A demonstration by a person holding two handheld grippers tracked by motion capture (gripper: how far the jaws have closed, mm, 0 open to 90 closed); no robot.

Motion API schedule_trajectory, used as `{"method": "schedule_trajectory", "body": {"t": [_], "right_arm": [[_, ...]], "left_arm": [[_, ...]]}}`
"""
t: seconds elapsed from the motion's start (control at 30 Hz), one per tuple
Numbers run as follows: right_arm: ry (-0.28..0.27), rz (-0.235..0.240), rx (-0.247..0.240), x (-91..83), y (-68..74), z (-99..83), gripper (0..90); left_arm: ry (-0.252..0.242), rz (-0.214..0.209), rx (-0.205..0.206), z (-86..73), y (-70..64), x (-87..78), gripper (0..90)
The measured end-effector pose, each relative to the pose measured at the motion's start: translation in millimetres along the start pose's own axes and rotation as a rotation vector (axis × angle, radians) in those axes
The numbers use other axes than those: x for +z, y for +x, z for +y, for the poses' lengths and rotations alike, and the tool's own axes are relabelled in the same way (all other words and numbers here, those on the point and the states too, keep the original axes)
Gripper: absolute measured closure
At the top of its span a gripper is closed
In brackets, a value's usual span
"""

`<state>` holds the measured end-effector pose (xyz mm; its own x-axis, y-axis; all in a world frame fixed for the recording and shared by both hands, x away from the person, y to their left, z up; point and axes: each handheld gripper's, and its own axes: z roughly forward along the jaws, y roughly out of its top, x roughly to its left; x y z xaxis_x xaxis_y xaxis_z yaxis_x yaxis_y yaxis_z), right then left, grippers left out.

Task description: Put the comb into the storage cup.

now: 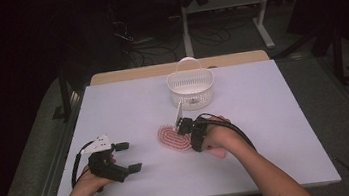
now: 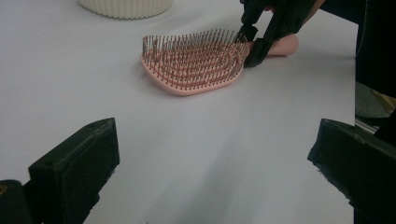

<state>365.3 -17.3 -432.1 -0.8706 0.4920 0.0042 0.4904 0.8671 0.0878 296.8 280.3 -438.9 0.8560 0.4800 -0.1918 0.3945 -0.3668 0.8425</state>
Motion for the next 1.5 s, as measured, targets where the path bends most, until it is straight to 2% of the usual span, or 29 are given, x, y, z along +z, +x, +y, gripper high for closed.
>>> {"method": "schedule_trajectory", "body": {"t": [0.33,0.8,1.4,1.5], "right_arm": [[-0.048,0.020,0.012,-1.6,-3.2,-7.1,68.9],[-0.242,0.077,0.068,-17.9,-18.7,-35.9,69.0],[-0.423,0.095,0.070,-30.0,-26.4,-55.9,68.9],[-0.467,0.099,0.071,-33.8,-27.5,-59.1,68.9]], "left_arm": [[0.000,-0.004,0.000,-0.2,0.1,0.3,0.5],[0.005,0.000,0.002,0.0,-0.5,2.6,0.4],[0.011,0.005,0.006,-0.2,1.0,2.9,0.4],[0.010,0.008,0.002,-0.1,1.0,2.6,0.4]]}}
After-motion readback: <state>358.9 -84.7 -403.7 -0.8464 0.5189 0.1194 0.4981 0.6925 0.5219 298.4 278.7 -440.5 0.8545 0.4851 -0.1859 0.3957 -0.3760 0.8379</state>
